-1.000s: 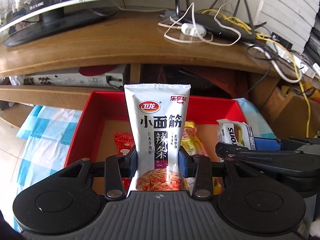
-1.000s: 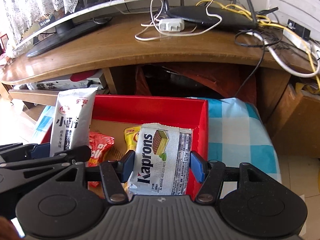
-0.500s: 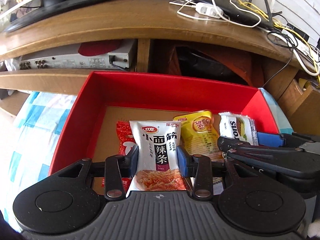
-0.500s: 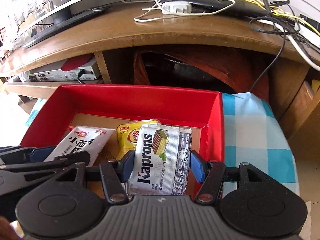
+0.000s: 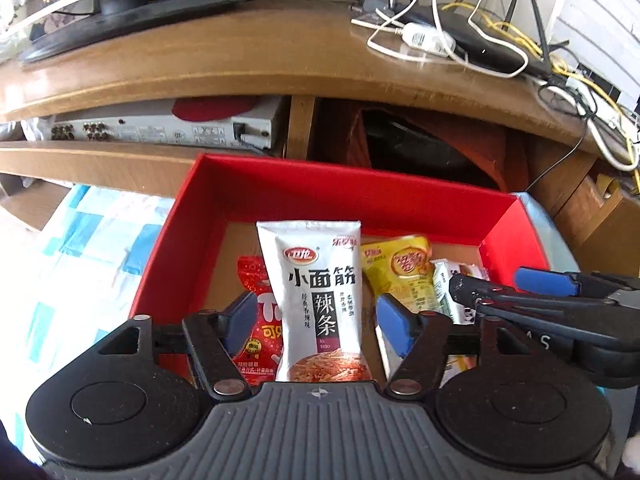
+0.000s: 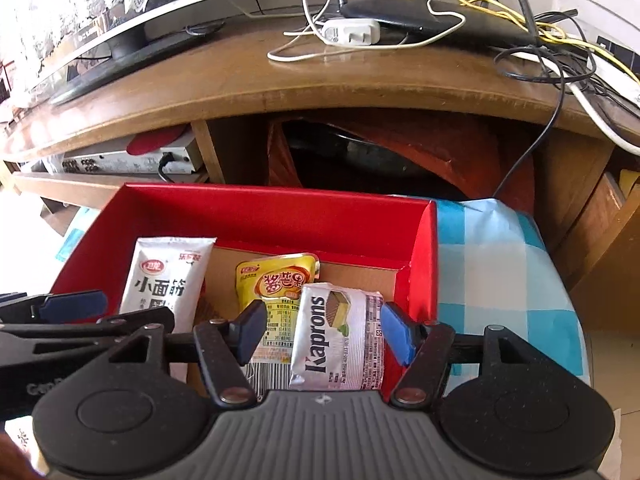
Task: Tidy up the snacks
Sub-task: 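Open both tools to release the bags into the box, then grasp the wrapped round bun with the left tool while the right tool grasps the clear sausage packet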
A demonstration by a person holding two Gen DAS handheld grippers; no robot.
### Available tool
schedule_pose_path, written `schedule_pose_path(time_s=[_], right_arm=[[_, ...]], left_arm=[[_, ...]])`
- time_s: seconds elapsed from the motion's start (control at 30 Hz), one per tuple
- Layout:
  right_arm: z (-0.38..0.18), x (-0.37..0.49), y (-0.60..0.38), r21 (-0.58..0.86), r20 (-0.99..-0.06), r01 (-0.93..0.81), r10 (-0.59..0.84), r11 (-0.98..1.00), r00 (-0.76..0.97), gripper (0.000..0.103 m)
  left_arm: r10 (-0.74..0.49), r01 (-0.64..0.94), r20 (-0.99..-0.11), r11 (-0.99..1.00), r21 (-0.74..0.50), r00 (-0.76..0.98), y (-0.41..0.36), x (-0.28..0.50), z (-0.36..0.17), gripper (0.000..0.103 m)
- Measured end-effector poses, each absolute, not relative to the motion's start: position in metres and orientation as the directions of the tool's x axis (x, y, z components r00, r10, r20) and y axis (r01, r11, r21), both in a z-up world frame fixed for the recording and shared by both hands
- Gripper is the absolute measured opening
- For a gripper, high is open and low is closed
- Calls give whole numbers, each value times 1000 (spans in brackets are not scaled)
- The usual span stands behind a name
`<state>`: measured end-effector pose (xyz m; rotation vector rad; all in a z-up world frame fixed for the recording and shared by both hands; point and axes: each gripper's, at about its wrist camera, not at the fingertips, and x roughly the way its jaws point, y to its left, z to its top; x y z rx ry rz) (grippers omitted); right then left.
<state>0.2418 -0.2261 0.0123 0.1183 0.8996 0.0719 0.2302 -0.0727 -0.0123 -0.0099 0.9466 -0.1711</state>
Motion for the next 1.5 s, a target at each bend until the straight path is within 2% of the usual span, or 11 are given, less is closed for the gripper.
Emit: schedule_pose_path(time_s=[0.8, 1.5], right_arm=[[42, 194, -196, 107, -769, -46, 112, 993, 629, 83], [31, 137, -145, 130, -829, -171, 202, 977, 522, 83]], left_arm=[[-153, 145, -794, 986, -82, 589, -42, 186, 16, 83], [-152, 88, -875, 988, -125, 461, 34, 141, -8, 85]])
